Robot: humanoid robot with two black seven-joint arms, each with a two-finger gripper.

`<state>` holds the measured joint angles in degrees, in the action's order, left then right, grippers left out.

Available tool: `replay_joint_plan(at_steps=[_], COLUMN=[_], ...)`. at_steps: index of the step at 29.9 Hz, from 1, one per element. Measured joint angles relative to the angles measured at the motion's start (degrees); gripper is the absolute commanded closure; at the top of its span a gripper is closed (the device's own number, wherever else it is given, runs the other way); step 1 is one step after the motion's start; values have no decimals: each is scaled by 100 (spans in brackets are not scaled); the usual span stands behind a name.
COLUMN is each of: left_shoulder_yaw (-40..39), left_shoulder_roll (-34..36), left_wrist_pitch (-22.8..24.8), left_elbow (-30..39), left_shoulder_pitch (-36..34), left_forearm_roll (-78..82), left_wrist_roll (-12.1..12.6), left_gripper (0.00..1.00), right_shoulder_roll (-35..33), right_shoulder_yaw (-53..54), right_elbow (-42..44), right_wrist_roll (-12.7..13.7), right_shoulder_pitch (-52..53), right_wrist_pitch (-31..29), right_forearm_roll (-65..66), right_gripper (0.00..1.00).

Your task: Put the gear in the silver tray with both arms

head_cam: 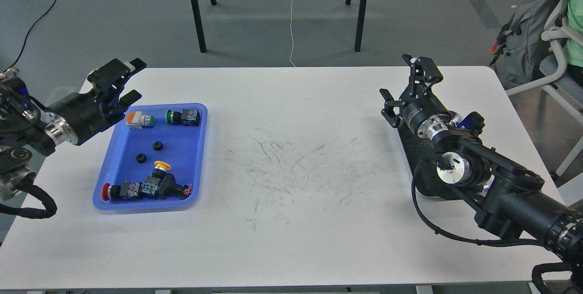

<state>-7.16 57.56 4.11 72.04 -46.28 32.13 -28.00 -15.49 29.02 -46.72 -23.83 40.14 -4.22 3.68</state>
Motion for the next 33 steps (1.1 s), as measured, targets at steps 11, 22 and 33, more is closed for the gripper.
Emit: replay_joint_plan(at_steps=[11, 22, 33], left_shoulder_yaw=[203, 397, 747], left_shoulder_roll=[-38, -106, -66], left_wrist_pitch=[344, -465, -622], left_elbow=[-234, -1199, -1683], left_shoulder_pitch=[-133, 74, 117], left_forearm_roll=[2200, 3114, 4257], left_wrist_roll=[0, 0, 0], left_gripper=[0, 2, 0], right_shoulder_roll=[-60, -77, -69], right_shoulder_yaw=[21, 23, 7], right_elbow=[-84, -85, -83], right_wrist_roll=[1, 1, 1], right_shoulder_pitch=[-50, -38, -24], right_wrist_pitch=[0, 0, 9], right_forearm_roll=[2, 2, 1], right_gripper=[0, 0, 0])
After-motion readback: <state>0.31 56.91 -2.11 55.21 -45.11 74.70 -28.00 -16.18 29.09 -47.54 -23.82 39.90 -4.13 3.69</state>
